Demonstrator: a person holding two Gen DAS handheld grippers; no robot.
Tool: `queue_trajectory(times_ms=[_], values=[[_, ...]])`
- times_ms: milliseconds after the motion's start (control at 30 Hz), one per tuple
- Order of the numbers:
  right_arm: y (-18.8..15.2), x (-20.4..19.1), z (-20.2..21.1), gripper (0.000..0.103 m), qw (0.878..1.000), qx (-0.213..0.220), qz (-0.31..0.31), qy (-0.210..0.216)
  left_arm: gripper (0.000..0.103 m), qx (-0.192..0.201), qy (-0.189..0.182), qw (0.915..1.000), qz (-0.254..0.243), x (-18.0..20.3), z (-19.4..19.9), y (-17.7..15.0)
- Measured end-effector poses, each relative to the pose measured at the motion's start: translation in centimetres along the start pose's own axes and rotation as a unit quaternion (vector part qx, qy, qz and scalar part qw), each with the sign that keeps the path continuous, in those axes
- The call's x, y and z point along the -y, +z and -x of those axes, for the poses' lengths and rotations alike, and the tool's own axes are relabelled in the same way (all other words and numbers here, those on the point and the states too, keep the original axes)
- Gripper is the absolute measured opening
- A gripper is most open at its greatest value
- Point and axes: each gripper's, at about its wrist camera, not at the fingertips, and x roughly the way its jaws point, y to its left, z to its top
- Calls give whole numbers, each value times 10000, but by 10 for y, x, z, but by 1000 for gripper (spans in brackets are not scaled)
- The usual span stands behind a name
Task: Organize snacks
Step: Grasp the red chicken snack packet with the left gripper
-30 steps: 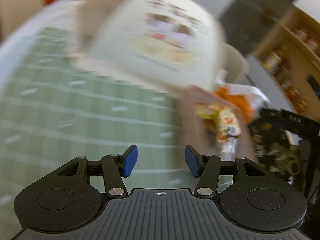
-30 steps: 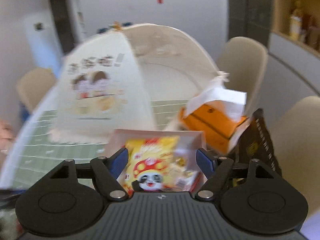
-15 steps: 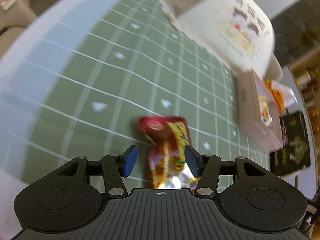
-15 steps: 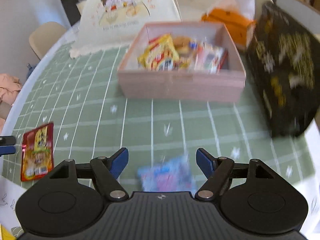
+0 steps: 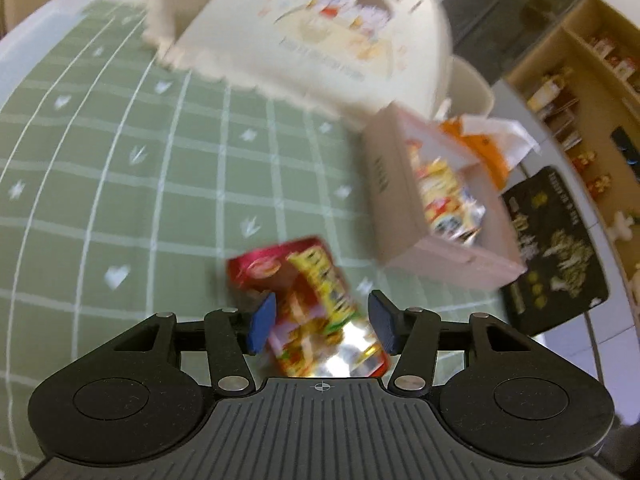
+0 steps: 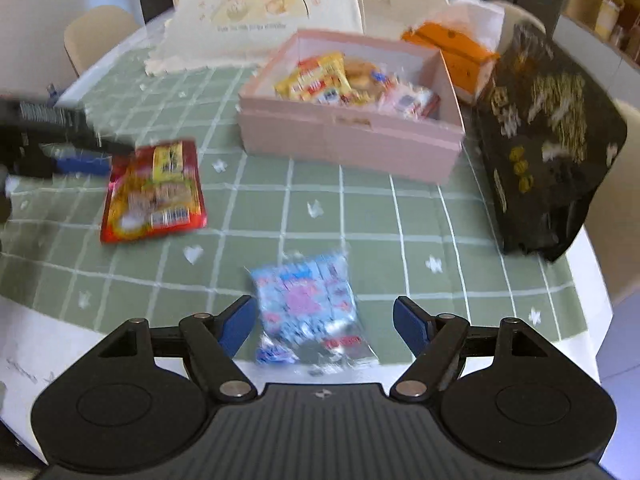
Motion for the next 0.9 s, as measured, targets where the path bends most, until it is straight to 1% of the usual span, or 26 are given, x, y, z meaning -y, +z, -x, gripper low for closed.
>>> queue_trajectory(times_ms=[67, 133, 167, 233, 267, 300, 400, 467, 567, 600, 667, 733, 833, 900], values=[[-2, 8, -9, 76, 9996, -124, -226, 154, 56, -35, 23, 10000, -69, 5, 0, 3], [1, 8, -14, 76, 9989, -177, -409, 176, 56, -90, 129, 9999, 12, 2, 1, 2], [4, 6, -12, 76, 9986, -84, -456, 271, 56, -98, 184, 9997, 87, -2, 3, 1], [15, -5, -6, 77, 9975, 183, -340, 584, 56, -96, 255, 9993, 270, -12, 8, -2], [23, -13, -6, 78, 9966, 302, -241, 732, 56, -109, 263, 9990, 354, -17, 10, -2], [32, -22, -8, 82, 9952, 399, -140, 877, 56, -125, 273, 9985, 464, -24, 13, -4], [61, -60, -26, 84, 9901, 596, 212, 1255, 56, -72, 301, 9973, 662, -40, 27, -9], [74, -91, -43, 84, 9886, 603, 492, 1286, 56, 21, 379, 9965, 744, -48, 39, -13], [80, -128, -59, 84, 9849, 613, 788, 1416, 56, 79, 512, 9947, 890, -64, 56, -19], [80, -138, -64, 84, 9839, 574, 886, 1439, 56, 66, 520, 9942, 941, -70, 60, -22], [77, -153, -71, 84, 9846, 505, 1062, 1292, 56, -9, 413, 9938, 1034, -78, 62, -25], [76, -151, -71, 84, 9879, 542, 933, 1115, 56, -96, 203, 9936, 1103, -80, 58, -26], [73, -118, -55, 83, 9921, 651, 319, 1026, 56, -129, -215, 9946, 1009, -75, 40, -20], [70, -90, -46, 83, 9949, 676, -33, 755, 56, -96, -319, 9947, 975, -71, 23, -13]])
